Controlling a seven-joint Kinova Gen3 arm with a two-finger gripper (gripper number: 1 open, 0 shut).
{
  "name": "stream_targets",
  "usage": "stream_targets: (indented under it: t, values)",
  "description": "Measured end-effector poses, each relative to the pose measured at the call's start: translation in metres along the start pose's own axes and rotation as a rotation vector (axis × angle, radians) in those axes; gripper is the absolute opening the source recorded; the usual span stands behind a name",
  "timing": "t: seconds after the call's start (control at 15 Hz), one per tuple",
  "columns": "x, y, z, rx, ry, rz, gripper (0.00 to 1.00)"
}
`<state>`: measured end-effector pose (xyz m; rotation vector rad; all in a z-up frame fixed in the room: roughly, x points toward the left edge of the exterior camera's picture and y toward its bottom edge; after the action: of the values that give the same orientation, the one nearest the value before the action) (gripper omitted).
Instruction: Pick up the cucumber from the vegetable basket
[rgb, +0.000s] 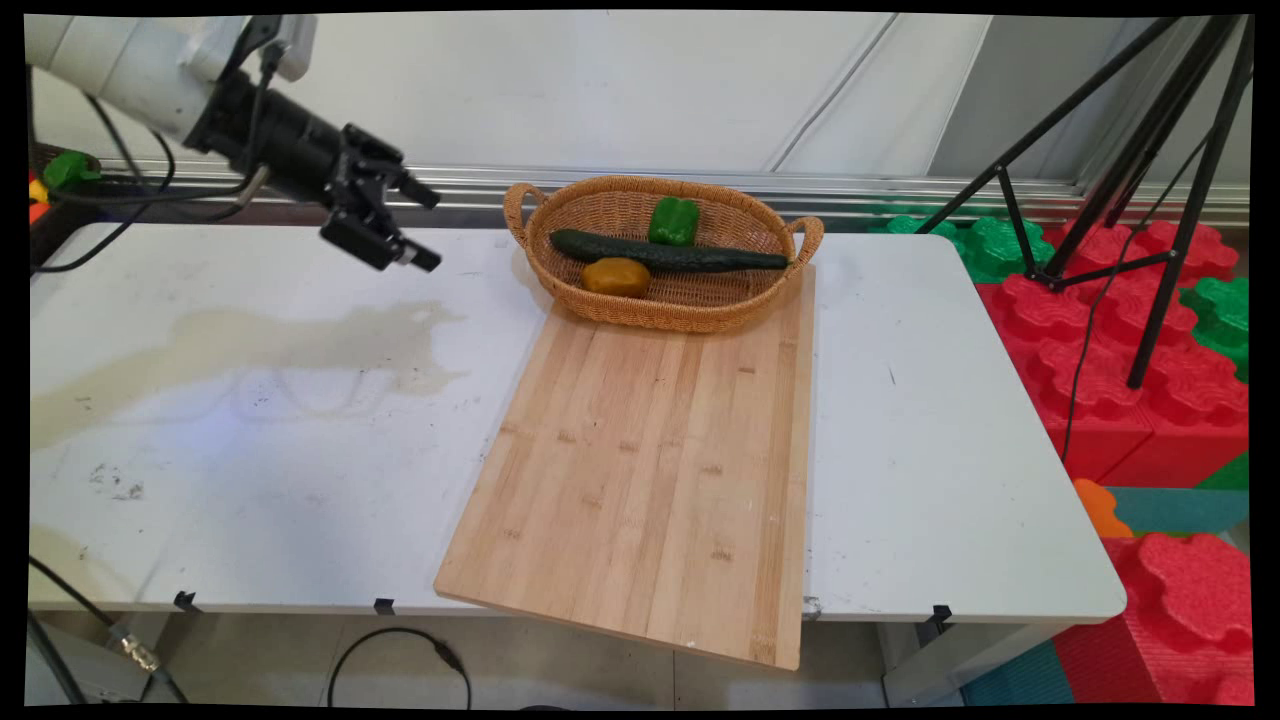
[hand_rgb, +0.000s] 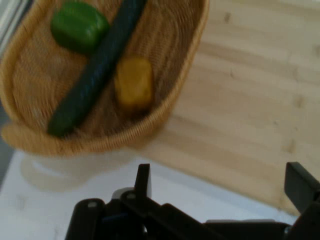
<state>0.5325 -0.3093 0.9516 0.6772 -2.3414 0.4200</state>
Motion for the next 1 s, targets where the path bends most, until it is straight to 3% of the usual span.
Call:
stream_targets:
  t: [0.47, 1.0]
  values:
    - [0.046, -0.028, 0.035, 0.016, 0.059, 0.111, 1.0]
    - [0.077, -0.053, 0.099, 0.022, 0.063, 0.156, 1.0]
